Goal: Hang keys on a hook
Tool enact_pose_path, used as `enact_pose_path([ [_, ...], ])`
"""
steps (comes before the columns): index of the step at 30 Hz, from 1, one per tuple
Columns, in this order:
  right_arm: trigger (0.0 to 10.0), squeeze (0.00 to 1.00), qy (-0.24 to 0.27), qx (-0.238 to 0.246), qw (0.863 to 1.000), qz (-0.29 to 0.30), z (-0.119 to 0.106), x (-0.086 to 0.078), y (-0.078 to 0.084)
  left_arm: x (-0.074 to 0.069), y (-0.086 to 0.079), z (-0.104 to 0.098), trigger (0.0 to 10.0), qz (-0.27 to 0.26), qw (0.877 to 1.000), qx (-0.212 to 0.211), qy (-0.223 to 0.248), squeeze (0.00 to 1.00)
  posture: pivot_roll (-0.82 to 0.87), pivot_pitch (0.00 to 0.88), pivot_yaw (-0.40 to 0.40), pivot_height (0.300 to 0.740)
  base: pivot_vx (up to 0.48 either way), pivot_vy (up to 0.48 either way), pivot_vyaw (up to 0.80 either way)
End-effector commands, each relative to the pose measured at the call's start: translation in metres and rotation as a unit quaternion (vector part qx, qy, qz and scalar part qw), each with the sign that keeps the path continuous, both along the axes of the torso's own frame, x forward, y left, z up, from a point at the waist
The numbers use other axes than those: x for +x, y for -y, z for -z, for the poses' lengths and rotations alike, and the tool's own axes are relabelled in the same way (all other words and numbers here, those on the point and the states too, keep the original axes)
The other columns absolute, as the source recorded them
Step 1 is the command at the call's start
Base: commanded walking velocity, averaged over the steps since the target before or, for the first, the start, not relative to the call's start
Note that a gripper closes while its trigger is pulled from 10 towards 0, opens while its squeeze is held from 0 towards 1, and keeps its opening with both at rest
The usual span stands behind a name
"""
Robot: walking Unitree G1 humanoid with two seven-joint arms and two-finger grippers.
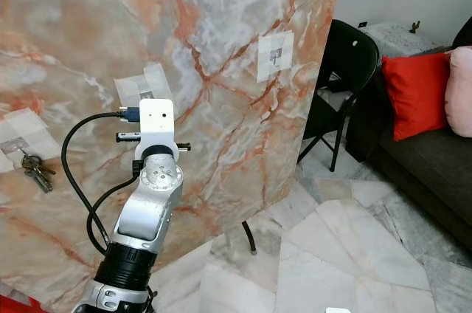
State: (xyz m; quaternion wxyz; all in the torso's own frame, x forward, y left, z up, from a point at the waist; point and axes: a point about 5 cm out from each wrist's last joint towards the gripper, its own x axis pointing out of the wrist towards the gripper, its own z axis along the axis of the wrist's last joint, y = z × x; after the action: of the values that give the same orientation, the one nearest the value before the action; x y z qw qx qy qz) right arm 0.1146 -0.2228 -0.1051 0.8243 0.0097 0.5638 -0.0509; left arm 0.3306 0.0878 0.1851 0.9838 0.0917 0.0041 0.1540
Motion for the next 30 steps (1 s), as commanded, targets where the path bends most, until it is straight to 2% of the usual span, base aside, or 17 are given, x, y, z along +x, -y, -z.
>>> enact_pose_path([
  [1,10.0,0.00,-0.001,0.001,1.000,0.007,0.000,0.001,0.000,0.002,0.002,-0.001,10.0,-0.002,1.000,0.013,-0.009,0.00,0.11,0.000,-0.028,0.740,0.000,0.000,0.00],
  [11,10.0,0.00,-0.003,0.001,1.000,0.010,0.000,0.000,-0.001,0.002,-0.006,-0.001,10.0,-0.022,1.000,-0.008,-0.013,0.00,0.11,0.000,-0.021,0.740,0.000,0.000,0.00],
  [16,10.0,0.00,-0.003,0.002,1.000,0.011,0.001,-0.001,-0.001,-0.003,-0.010,0.000,10.0,-0.024,1.000,-0.004,-0.010,0.00,0.11,0.000,-0.023,0.740,0.000,0.000,0.00],
  [23,10.0,0.00,-0.002,0.001,1.000,0.010,0.000,-0.001,0.000,-0.021,-0.029,0.017,10.0,-0.032,0.999,0.005,-0.018,0.00,0.12,0.000,-0.034,0.740,0.000,0.000,0.00],
  [30,10.0,0.00,0.001,0.000,1.000,-0.002,0.000,0.001,0.000,-0.026,-0.031,0.015,10.0,-0.036,0.999,0.008,-0.011,0.00,0.13,0.000,-0.041,0.740,0.000,0.000,0.00],
])
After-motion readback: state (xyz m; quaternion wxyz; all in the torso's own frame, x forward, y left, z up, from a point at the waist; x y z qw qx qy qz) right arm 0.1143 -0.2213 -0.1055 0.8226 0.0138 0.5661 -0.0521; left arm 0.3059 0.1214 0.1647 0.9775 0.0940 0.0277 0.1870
